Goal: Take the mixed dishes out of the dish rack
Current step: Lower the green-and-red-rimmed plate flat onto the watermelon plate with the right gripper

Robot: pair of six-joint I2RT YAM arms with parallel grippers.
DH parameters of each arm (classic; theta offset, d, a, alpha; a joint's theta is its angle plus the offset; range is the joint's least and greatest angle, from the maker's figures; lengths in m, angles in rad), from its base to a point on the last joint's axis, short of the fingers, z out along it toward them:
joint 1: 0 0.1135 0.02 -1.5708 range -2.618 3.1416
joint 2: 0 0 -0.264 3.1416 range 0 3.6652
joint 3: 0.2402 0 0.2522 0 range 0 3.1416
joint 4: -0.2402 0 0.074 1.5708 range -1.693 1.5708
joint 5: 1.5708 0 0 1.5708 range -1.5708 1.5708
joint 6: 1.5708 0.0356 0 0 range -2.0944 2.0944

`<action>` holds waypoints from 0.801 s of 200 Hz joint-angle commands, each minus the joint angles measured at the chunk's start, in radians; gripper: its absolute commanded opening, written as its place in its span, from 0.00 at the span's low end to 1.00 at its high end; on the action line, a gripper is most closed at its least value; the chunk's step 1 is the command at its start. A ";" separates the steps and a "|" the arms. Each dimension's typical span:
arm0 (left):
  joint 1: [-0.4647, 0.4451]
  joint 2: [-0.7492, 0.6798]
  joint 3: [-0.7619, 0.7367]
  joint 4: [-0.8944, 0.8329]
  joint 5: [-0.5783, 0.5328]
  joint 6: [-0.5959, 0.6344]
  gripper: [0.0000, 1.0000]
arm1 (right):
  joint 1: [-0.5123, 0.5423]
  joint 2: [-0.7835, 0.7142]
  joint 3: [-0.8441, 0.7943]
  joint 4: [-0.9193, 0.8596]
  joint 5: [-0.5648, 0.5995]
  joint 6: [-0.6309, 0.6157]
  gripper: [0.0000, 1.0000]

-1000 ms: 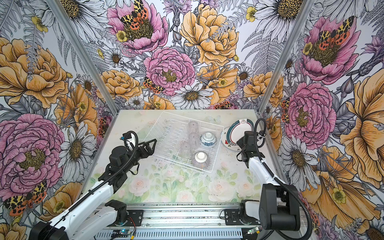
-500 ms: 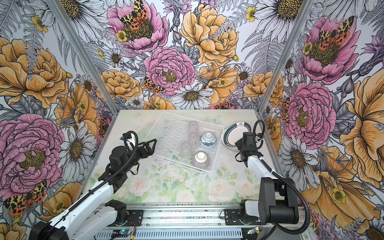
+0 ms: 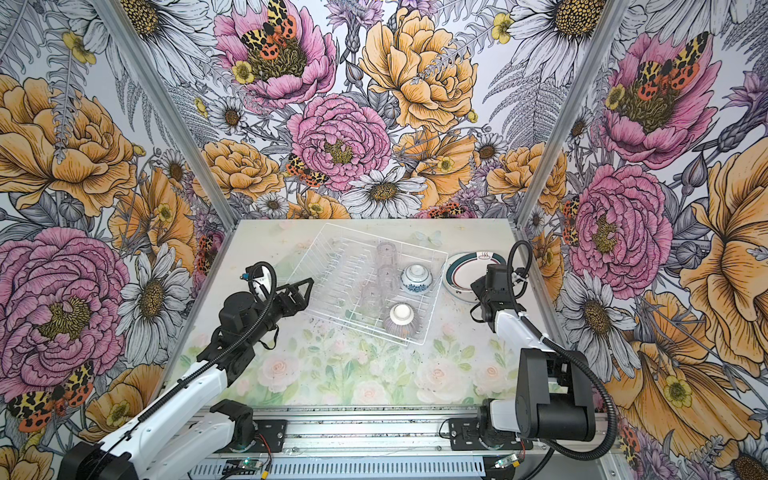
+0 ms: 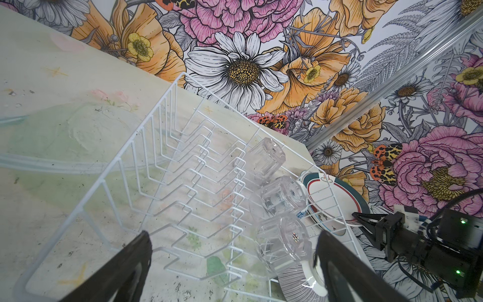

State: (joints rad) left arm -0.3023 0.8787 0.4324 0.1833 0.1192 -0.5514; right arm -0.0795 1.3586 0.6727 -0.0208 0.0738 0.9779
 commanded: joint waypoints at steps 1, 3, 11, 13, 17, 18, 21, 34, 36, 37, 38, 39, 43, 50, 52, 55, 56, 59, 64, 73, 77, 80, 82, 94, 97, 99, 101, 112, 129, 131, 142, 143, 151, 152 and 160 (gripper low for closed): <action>0.009 -0.010 -0.003 0.018 -0.003 -0.006 0.98 | -0.002 -0.007 -0.012 0.022 0.017 0.007 0.27; 0.009 -0.010 -0.003 0.018 -0.004 -0.007 0.99 | -0.002 -0.008 -0.014 0.022 0.018 0.007 0.27; 0.010 -0.010 -0.001 0.017 -0.007 -0.008 0.99 | -0.002 -0.012 -0.015 0.022 0.019 0.007 0.30; 0.011 -0.010 -0.001 0.016 -0.007 -0.007 0.99 | -0.003 -0.013 -0.016 0.021 0.018 0.007 0.31; 0.010 -0.010 -0.001 0.016 -0.008 -0.008 0.99 | -0.003 -0.014 -0.016 0.021 0.018 0.007 0.33; 0.010 -0.010 -0.001 0.016 -0.009 -0.008 0.99 | -0.004 -0.015 -0.016 0.021 0.018 0.006 0.34; 0.011 -0.009 -0.001 0.016 -0.009 -0.009 0.99 | -0.005 -0.017 -0.016 0.021 0.017 0.007 0.35; 0.009 -0.008 0.001 0.017 -0.010 -0.011 0.99 | -0.005 -0.022 -0.018 0.021 0.017 0.005 0.42; 0.009 -0.007 0.002 0.018 -0.010 -0.012 0.99 | -0.006 -0.022 -0.018 0.020 0.017 0.004 0.43; 0.009 -0.006 0.002 0.018 -0.010 -0.012 0.99 | -0.005 -0.022 -0.018 0.020 0.017 0.004 0.44; 0.009 -0.006 0.002 0.018 -0.010 -0.012 0.99 | -0.005 -0.022 -0.018 0.019 0.017 0.003 0.44; 0.009 -0.006 0.002 0.018 -0.010 -0.012 0.99 | -0.005 -0.023 -0.018 0.019 0.015 0.003 0.45; 0.009 -0.004 0.003 0.018 -0.009 -0.013 0.99 | -0.007 -0.024 -0.018 0.018 0.015 0.004 0.47; 0.009 -0.001 0.006 0.018 -0.009 -0.015 0.99 | -0.008 -0.025 -0.019 0.016 0.012 0.005 0.51; 0.009 0.000 0.007 0.017 -0.009 -0.015 0.99 | -0.008 -0.026 -0.019 0.015 0.011 0.005 0.52; 0.009 0.000 0.009 0.017 -0.008 -0.013 0.99 | -0.010 -0.027 -0.019 0.016 0.008 0.005 0.55; 0.009 0.001 0.009 0.018 -0.007 -0.014 0.99 | -0.010 -0.027 -0.019 0.015 0.008 0.005 0.56; 0.009 0.003 0.010 0.018 -0.006 -0.014 0.99 | -0.010 -0.027 -0.019 0.015 0.007 0.006 0.58; 0.008 0.004 0.011 0.017 -0.004 -0.014 0.99 | -0.012 -0.027 -0.019 0.015 -0.001 0.006 0.63; 0.008 0.008 0.015 0.018 -0.004 -0.015 0.99 | -0.013 -0.027 -0.018 0.014 -0.012 0.007 0.68; 0.007 0.009 0.017 0.019 -0.003 -0.016 0.99 | -0.015 -0.026 -0.016 0.014 -0.017 0.007 0.70; 0.006 0.011 0.017 0.019 -0.004 -0.016 0.99 | -0.015 -0.026 -0.015 0.013 -0.021 0.007 0.72; 0.007 0.011 0.017 0.020 -0.003 -0.017 0.99 | -0.015 -0.027 -0.015 0.013 -0.022 0.005 0.73; 0.003 0.014 0.020 0.024 -0.001 -0.018 0.99 | -0.017 -0.023 -0.008 0.009 -0.035 -0.007 0.76; 0.002 0.014 0.020 0.025 -0.001 -0.019 0.99 | -0.018 -0.021 -0.005 0.007 -0.038 -0.013 0.77; 0.002 0.014 0.022 0.025 -0.001 -0.019 0.99 | -0.017 -0.020 -0.003 0.006 -0.041 -0.015 0.77; 0.002 0.015 0.022 0.025 -0.001 -0.018 0.99 | -0.017 -0.019 -0.001 0.003 -0.046 -0.020 0.77; -0.001 0.015 0.023 0.026 -0.001 -0.019 0.99 | -0.024 -0.004 0.017 -0.010 -0.072 -0.035 0.78; -0.006 0.017 0.023 0.031 -0.002 -0.024 0.99 | -0.034 0.040 0.046 -0.017 -0.148 -0.050 0.80; -0.006 0.017 0.023 0.031 -0.001 -0.023 0.99 | -0.034 0.047 0.050 -0.019 -0.160 -0.052 0.81; -0.010 0.020 0.025 0.036 -0.002 -0.023 0.99 | -0.042 0.095 0.081 -0.030 -0.225 -0.063 0.83; -0.010 0.020 0.024 0.037 -0.003 -0.024 0.99 | -0.042 0.101 0.084 -0.032 -0.233 -0.064 0.83; -0.013 0.023 0.025 0.041 -0.002 -0.024 0.99 | -0.047 0.136 0.106 -0.044 -0.272 -0.063 0.85; -0.013 0.023 0.025 0.041 -0.002 -0.026 0.99 | -0.047 0.140 0.107 -0.045 -0.277 -0.061 0.85; -0.016 0.025 0.026 0.043 -0.003 -0.025 0.99 | -0.047 0.165 0.113 -0.042 -0.299 -0.052 0.87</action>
State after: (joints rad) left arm -0.3061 0.8944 0.4335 0.1848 0.1192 -0.5652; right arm -0.1184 1.4494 0.7238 -0.0547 -0.0864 0.9443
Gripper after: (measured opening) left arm 0.986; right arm 0.851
